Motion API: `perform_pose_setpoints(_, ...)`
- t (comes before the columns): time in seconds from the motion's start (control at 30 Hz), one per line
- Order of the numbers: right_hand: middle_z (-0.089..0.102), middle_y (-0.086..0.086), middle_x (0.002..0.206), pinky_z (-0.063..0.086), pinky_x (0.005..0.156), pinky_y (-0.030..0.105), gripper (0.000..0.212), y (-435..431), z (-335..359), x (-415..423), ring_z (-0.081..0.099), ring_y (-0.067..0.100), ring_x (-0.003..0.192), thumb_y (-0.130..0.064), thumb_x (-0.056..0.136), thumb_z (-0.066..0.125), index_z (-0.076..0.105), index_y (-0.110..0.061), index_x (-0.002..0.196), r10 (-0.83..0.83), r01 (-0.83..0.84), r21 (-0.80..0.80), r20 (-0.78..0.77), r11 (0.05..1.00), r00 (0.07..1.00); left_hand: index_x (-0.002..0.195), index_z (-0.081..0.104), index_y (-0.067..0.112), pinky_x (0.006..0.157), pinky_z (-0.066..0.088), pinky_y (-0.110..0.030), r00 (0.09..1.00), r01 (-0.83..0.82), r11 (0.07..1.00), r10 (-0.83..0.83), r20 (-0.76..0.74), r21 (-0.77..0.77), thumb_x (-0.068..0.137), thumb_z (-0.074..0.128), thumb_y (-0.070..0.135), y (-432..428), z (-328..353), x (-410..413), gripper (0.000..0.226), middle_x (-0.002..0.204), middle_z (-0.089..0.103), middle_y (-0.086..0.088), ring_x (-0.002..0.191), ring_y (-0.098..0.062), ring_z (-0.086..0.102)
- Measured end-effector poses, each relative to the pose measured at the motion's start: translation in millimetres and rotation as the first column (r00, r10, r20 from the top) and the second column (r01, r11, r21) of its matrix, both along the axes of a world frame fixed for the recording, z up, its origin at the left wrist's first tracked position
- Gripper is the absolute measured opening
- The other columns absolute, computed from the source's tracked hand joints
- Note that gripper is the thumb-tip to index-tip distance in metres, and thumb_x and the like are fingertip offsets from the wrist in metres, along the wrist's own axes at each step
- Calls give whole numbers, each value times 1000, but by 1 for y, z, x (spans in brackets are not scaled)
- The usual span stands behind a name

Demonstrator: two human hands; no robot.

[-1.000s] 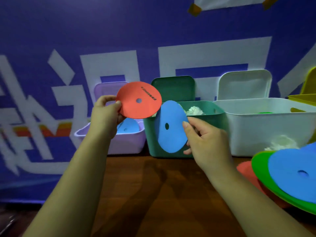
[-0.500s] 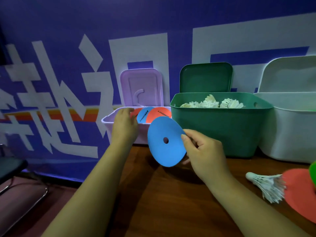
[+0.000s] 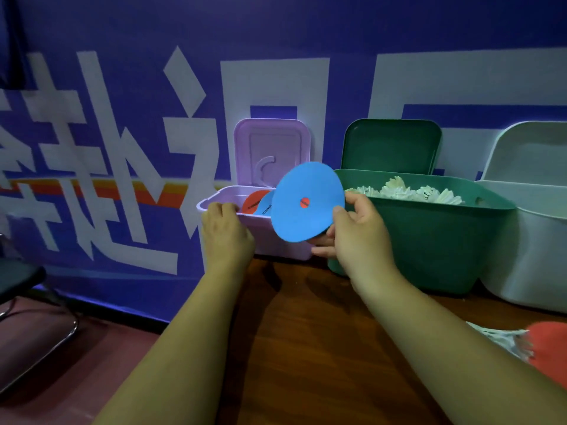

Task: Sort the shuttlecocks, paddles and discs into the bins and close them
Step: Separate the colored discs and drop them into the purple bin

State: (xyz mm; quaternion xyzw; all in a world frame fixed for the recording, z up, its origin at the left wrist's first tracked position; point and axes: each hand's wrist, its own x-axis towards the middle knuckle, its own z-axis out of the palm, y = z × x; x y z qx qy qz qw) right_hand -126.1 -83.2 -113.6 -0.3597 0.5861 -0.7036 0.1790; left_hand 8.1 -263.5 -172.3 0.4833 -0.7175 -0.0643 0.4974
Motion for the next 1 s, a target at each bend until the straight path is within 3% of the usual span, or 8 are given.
perform_pose_setpoints(0.13, 69, 20, 103, 67, 67, 42, 27, -54, 28, 2, 77, 35, 89, -6, 102, 45, 57, -22, 121, 0, -1, 42, 18, 999, 1000, 130, 56, 9, 100, 52, -42, 1000, -4, 999, 4, -21, 41, 90, 62, -1, 2, -2, 3, 41, 126, 54, -10, 115, -26, 50)
perform_pose_setpoints(0.2, 73, 25, 106, 65, 85, 52, 32, -73, 28, 6, 76, 41, 98, -1, 98, 48, 59, -6, 128, 65, -71, 162, 42, 984, 997, 130, 54, 10, 99, 53, -43, 999, 4, 998, -2, -35, 65, 91, 61, 2, 4, -1, 4, 40, 126, 54, -10, 114, -26, 51)
perform_pose_setpoints(0.27, 77, 22, 97, 61, 92, 57, 28, -80, 15, 10, 76, 40, 96, -1, 92, 50, 70, -7, 110, 98, -77, 284, -61, 956, 993, 130, 54, 10, 98, 54, -41, 999, 20, 997, -17, -40, 78, 92, 62, 3, 5, 0, 5, 39, 124, 54, -9, 113, -25, 52)
perform_pose_setpoints(0.43, 77, 5, 88, 55, 63, 32, 33, -51, -31, 14, 74, 17, 72, -1, 94, 42, 63, -16, 115, 101, -41, 374, -143, 927, 985, 111, 58, 17, 84, 59, -45, 996, 88, 996, -88, 5, 20, 91, 63, 3, 7, -2, -2, 25, 108, 56, -1, 96, -22, 56)
perform_pose_setpoints(0.6, 78, 0, 80, 53, 63, 34, 33, -3, -45, -2, 74, 17, 66, -3, 92, 42, 67, -20, 104, 103, -17, 404, -191, 914, 976, 94, 58, 21, 75, 57, -44, 958, 235, 971, -223, 178, -50, 91, 62, 8, 30, 3, -19, 14, 96, 59, 2, 86, -21, 56)
perform_pose_setpoints(0.7, 77, -2, 78, 49, 59, 30, 32, 39, -34, -13, 73, 19, 64, -2, 92, 42, 67, -20, 100, 67, 17, 364, -215, 931, 974, 90, 61, 19, 73, 52, -45, 883, 404, 910, -363, 299, -90, 86, 57, 12, 46, 8, -26, 9, 95, 61, 0, 91, -24, 55)
perform_pose_setpoints(0.87, 77, -6, 84, 50, 59, 24, 31, 133, -13, -32, 74, 16, 67, -7, 98, 45, 69, -26, 100, -27, 117, 286, -300, 951, 953, 81, 67, 20, 66, 52, -46, 669, 651, 745, -474, 573, -144, 77, 55, 19, 93, 23, -53, 12, 84, 64, 1, 85, -27, 56)
perform_pose_setpoints(1.0, 77, -11, 83, 56, 60, 31, 29, 210, -18, -58, 73, 11, 66, -12, 99, 48, 68, -32, 96, -160, 265, 256, -369, 930, 916, 77, 70, 24, 71, 53, -35, 497, 765, 640, -654, 571, 67, 72, 54, 15, 160, 34, -93, 19, 79, 65, 10, 80, -17, 61)
